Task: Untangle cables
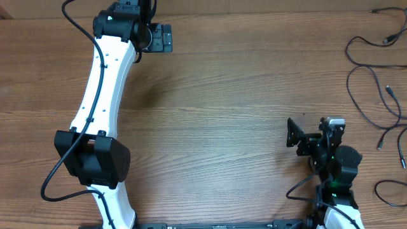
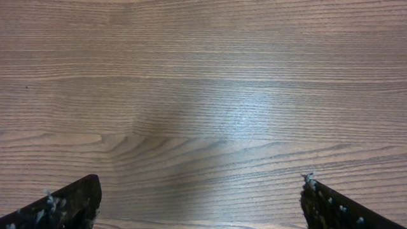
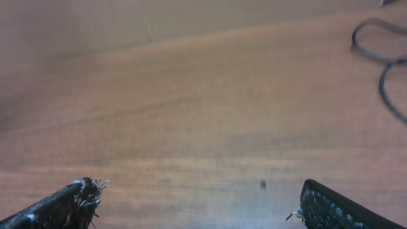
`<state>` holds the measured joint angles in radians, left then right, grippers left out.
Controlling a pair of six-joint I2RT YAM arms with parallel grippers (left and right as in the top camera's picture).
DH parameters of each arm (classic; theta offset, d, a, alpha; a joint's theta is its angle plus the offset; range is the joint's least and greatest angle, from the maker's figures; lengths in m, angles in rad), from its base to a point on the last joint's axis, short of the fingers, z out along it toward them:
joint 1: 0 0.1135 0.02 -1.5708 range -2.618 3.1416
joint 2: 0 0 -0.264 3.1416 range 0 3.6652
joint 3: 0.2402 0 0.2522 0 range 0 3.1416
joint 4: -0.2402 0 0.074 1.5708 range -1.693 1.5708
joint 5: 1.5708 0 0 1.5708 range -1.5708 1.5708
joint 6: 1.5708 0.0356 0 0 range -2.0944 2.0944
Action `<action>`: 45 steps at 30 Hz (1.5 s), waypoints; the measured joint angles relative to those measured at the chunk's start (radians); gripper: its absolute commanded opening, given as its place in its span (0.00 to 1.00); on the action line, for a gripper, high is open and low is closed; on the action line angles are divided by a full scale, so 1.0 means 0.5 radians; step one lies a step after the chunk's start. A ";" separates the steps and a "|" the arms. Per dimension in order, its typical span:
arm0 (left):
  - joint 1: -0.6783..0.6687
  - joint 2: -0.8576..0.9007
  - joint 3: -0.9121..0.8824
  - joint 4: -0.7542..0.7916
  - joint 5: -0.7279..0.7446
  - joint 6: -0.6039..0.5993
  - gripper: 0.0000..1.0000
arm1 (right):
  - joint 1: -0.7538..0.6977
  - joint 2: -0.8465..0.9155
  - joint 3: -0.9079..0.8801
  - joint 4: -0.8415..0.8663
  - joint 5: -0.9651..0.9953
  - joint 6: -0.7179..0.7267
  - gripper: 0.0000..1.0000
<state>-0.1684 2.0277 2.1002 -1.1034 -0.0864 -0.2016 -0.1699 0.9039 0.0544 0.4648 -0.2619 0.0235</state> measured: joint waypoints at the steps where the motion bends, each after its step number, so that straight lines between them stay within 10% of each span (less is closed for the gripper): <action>1: 0.000 0.000 0.000 0.000 -0.001 0.001 1.00 | 0.001 0.000 -0.018 -0.005 0.000 -0.001 1.00; 45: 0.000 0.000 0.000 0.040 -0.002 0.006 1.00 | -0.001 -0.032 -0.068 -0.806 0.000 -0.018 1.00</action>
<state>-0.1684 2.0277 2.1002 -1.0832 -0.0872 -0.1986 -0.1703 0.8879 0.0204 0.0616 -0.2619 0.0143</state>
